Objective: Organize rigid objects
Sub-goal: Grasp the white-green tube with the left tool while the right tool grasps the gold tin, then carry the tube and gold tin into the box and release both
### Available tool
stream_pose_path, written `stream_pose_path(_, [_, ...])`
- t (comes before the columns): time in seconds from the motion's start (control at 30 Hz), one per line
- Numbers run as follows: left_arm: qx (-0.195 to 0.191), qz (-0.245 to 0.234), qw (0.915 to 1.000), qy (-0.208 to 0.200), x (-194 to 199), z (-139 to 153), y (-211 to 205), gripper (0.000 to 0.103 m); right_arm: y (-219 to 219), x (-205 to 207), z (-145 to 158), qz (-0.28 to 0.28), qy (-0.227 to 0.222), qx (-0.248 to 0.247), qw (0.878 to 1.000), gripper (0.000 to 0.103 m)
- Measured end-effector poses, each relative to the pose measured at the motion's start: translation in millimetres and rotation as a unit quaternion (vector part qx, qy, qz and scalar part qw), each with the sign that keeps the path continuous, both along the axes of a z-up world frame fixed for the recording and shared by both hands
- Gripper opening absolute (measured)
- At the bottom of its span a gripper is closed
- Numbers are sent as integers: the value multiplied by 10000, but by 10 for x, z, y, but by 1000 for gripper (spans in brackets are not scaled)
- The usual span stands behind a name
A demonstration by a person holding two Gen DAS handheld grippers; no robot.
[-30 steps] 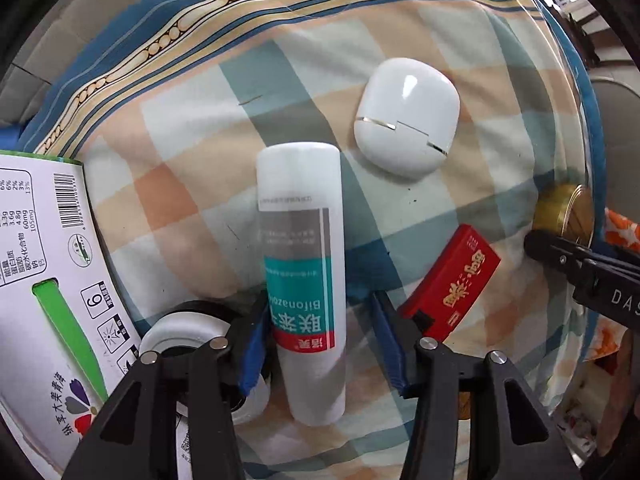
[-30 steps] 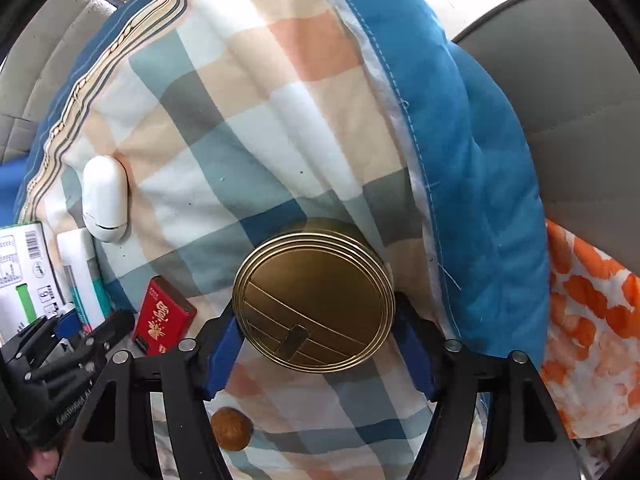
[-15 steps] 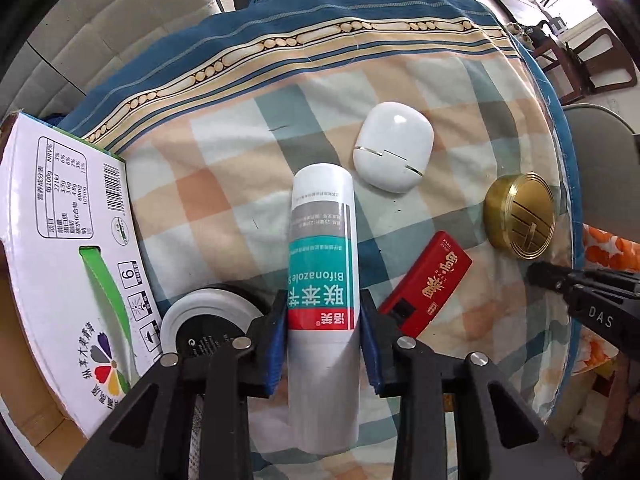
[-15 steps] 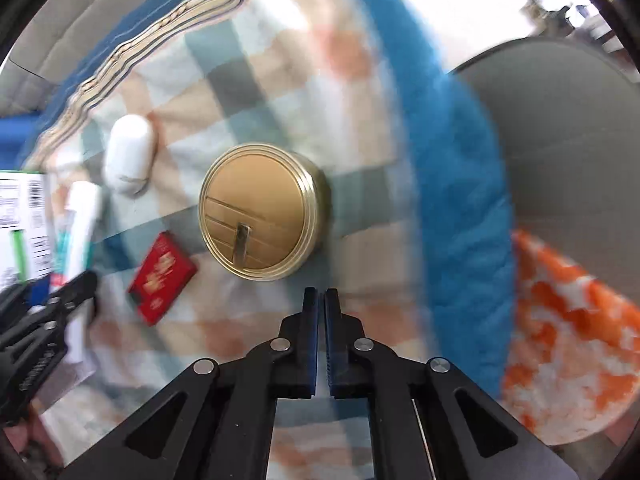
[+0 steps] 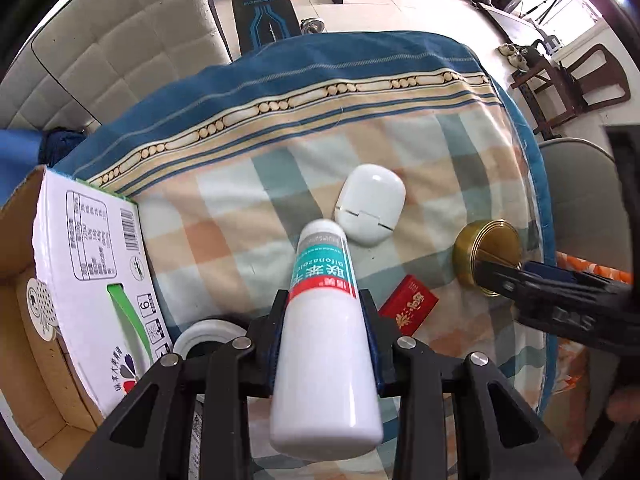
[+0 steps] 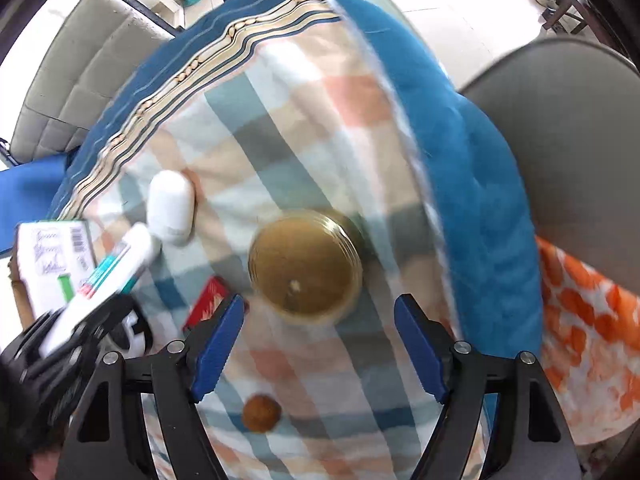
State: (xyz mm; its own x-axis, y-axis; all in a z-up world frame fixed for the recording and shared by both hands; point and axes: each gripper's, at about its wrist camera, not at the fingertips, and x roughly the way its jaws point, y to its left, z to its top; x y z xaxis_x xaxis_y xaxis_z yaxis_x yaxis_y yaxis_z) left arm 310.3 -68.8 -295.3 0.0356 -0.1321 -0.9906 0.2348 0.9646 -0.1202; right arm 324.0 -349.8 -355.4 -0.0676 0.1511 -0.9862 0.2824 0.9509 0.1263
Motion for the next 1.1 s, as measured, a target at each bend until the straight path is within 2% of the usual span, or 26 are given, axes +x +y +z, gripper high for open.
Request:
stream_pose_path(0.1, [59,-32,9999,90,5,-64,-28,30,47,124,-232,32,317,-35,9995,80])
stream_pose_path(0.17, [-10,-32,9999,145,49,-86,-13,30,102,174,-267,101,344,-213,9991,80])
stream_pose_path(0.2, [-30,-47,9997,221,58,-114,0,30,121,180,-262,148,361,-331,9987,77])
stream_pose_path(0.23, [-36,-68,9993,372,75,-188,14,30,169,193,-258,237,392,-491,9977,68])
stream_pose_path(0.27, [-86,-17,9985,541,108,-287,-45,30,207,197,-257,340,405,-572,9970,67])
stream_pose_path(0.43, [-230,162,9941,1046,67,-607,73,32,370,145,-264,835,653,-360,9937,67])
stream_pose_path(0.5, [-122,135,9942,1062,31,-702,82,32,370,76,-255,936,720,-264,9927,67])
stream_pose_path(0.6, [-90,136,9953,950,64,-695,56,31,287,-26,-261,862,719,-180,9935,67])
stream_pose_path(0.67, [-45,103,9963,856,86,-663,15,30,170,-98,-282,781,727,-194,9941,67])
stream_pose_path(0.8, [60,-14,9977,672,71,-523,-45,30,289,-33,-279,953,754,-332,9920,67])
stream_pose_path(0.9, [-77,34,9985,541,47,-299,-63,30,542,-113,-235,924,758,-134,9927,66])
stream_pose_path(1.1, [-335,86,9989,324,-23,82,15,30,588,-293,105,822,501,214,9951,66])
